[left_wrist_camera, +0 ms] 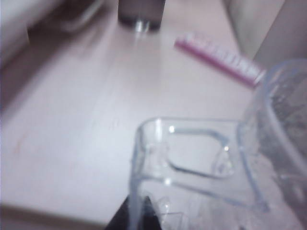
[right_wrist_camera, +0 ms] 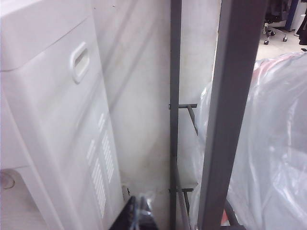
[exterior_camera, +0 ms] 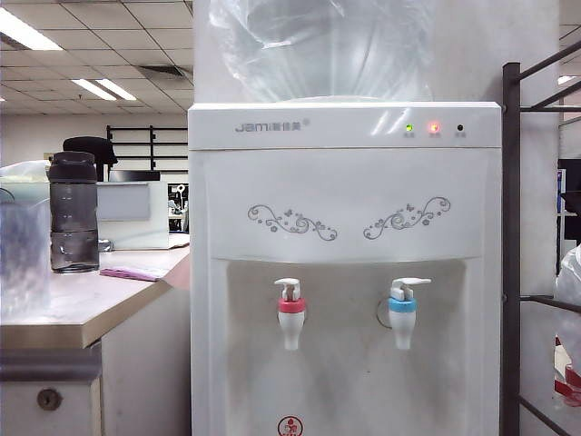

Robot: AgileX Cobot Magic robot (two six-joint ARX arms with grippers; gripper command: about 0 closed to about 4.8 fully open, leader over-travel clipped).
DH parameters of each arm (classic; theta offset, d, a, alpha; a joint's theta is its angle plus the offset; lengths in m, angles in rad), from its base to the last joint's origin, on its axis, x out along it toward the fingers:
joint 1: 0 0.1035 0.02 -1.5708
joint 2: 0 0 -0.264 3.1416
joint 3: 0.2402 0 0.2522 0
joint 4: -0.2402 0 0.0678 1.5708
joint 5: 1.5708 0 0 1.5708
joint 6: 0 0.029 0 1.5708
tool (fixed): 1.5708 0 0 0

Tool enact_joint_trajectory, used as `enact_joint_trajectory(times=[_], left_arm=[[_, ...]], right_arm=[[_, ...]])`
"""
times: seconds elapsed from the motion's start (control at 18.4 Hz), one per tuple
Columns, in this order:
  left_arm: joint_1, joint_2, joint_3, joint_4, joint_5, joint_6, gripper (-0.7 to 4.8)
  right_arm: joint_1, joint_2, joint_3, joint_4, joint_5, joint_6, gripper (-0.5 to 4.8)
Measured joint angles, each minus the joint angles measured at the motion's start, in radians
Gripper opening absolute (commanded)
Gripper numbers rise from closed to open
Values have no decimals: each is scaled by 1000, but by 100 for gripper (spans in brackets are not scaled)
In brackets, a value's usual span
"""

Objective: Pick up the plastic mug from the left desk, go to the hot water outlet of the water dispenser, press the vertical switch to get some water, then put the mug back on the desk.

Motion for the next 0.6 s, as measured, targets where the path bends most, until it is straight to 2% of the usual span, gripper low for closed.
enact_joint_trajectory(times=[0.22, 0.33, 0.6], left_arm=[[-36, -93, -8, 0, -3, 0, -5], [-105, -96, -13, 0, -5, 0, -6], [-363, -96, -26, 0, -6, 0, -6]], right_arm=[[0, 0, 0, 0, 0, 0, 3], [0, 0, 0, 0, 0, 0, 3], [0, 0, 0, 0, 0, 0, 3]])
